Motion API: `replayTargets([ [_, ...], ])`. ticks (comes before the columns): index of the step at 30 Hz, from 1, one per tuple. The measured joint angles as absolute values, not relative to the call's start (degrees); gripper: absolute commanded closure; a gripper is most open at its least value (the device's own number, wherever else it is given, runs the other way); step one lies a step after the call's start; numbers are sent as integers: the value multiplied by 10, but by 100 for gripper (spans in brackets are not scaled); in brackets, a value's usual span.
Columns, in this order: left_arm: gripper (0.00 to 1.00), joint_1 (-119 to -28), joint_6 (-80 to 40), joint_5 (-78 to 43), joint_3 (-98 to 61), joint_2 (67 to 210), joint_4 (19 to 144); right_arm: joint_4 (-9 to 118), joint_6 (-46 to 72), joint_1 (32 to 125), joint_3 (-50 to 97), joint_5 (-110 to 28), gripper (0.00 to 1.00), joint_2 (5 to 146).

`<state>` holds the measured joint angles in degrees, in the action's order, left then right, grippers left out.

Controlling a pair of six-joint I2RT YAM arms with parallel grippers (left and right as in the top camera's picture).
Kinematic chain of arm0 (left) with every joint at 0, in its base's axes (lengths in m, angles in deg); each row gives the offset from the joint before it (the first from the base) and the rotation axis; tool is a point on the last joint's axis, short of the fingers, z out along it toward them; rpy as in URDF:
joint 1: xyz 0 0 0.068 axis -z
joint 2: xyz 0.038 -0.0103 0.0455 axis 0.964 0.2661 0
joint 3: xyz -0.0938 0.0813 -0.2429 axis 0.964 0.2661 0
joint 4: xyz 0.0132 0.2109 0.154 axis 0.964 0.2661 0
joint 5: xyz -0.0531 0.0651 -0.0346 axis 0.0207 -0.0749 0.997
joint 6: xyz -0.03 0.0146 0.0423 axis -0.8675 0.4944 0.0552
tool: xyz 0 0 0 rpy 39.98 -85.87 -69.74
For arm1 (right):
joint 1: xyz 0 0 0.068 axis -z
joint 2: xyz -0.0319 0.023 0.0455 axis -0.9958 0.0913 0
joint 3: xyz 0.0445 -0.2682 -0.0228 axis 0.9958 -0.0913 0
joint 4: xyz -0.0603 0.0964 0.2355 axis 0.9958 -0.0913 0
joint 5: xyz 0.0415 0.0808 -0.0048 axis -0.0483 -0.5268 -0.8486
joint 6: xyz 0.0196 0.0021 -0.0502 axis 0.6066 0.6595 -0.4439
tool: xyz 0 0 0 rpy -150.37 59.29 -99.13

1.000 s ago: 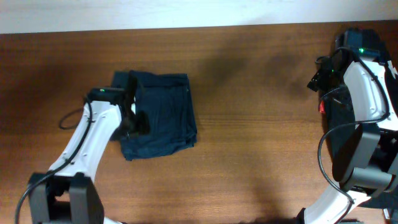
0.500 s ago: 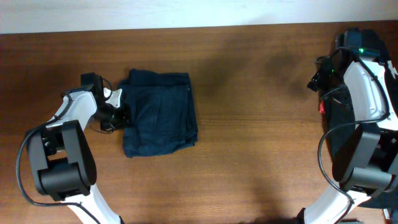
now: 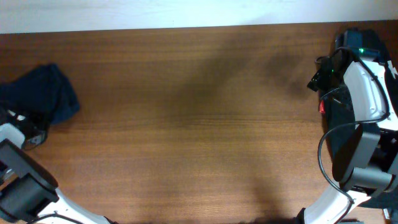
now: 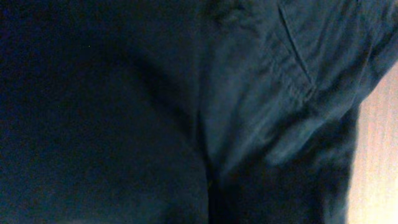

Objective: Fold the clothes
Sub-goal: 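Drag the folded shorts to the far left corner with left gripper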

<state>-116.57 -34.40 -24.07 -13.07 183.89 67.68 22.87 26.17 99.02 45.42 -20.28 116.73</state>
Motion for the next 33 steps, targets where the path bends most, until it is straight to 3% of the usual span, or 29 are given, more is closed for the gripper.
replayTargets([
  [5,100,-1080,-207,-225,-132,1839,759,229,261,990,454,-203,1,1167],
  [9,100,-1043,-187,-246,-132,1839,762,229,262,990,454,-203,1,1167],
  [17,100,-1044,-236,-301,-134,1890,538,230,261,990,454,-203,1,1167],
  [23,100,-1043,-365,-301,-149,1944,391,228,262,990,454,-203,1,1167],
  [27,100,-1042,-369,-307,-149,1953,364,229,261,990,454,-203,1,1167],
  [33,99,-1039,-245,-294,-210,1971,442,229,262,990,454,-203,1,1167],
])
